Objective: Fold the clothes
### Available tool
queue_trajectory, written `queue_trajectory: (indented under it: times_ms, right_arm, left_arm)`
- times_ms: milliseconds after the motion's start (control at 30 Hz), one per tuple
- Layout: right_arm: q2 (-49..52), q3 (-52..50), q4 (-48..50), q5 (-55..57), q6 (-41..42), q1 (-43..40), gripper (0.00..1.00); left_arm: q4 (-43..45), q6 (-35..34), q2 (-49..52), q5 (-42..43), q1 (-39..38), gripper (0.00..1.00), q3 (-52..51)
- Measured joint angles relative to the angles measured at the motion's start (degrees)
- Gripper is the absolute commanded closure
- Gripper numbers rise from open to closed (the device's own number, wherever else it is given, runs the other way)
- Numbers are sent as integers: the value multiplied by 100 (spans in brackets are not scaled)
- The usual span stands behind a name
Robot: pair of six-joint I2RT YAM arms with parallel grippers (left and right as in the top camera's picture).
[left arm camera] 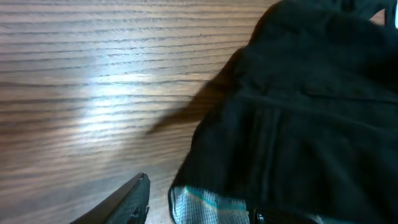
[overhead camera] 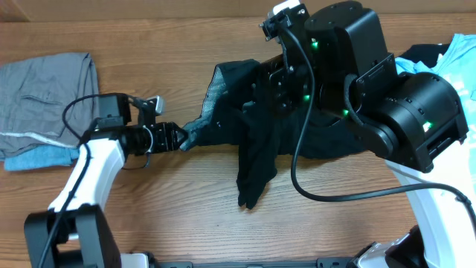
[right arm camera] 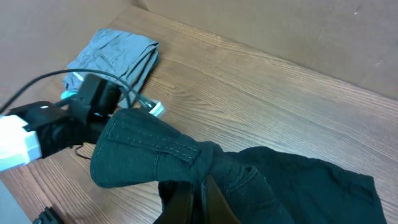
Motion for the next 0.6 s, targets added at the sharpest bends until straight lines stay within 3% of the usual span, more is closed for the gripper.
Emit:
queue_trajectory:
  times_ms: [33, 100, 133, 200, 433, 600]
  right_arm:
    - [0, 0, 0, 2, -2, -2, 96]
    - [0, 0, 0, 2, 2, 0, 96]
    - [0, 0, 0, 2, 2, -2, 96]
    - [0, 0, 0, 0, 0, -2, 96]
    - [0, 0, -151, 0, 2, -2, 96]
    - [-37, 0, -866, 9, 2, 0, 96]
  left_arm:
    - [66, -11, 107, -4, -39, 50, 0]
    - [179, -15, 282, -7, -90, 68, 0]
    - [236, -37, 396, -7, -96, 86, 0]
    - [282, -50, 481, -7, -96, 96, -2]
    - [328, -57, 514, 181, -96, 96, -4]
    - [83, -61, 262, 317, -96, 96, 4]
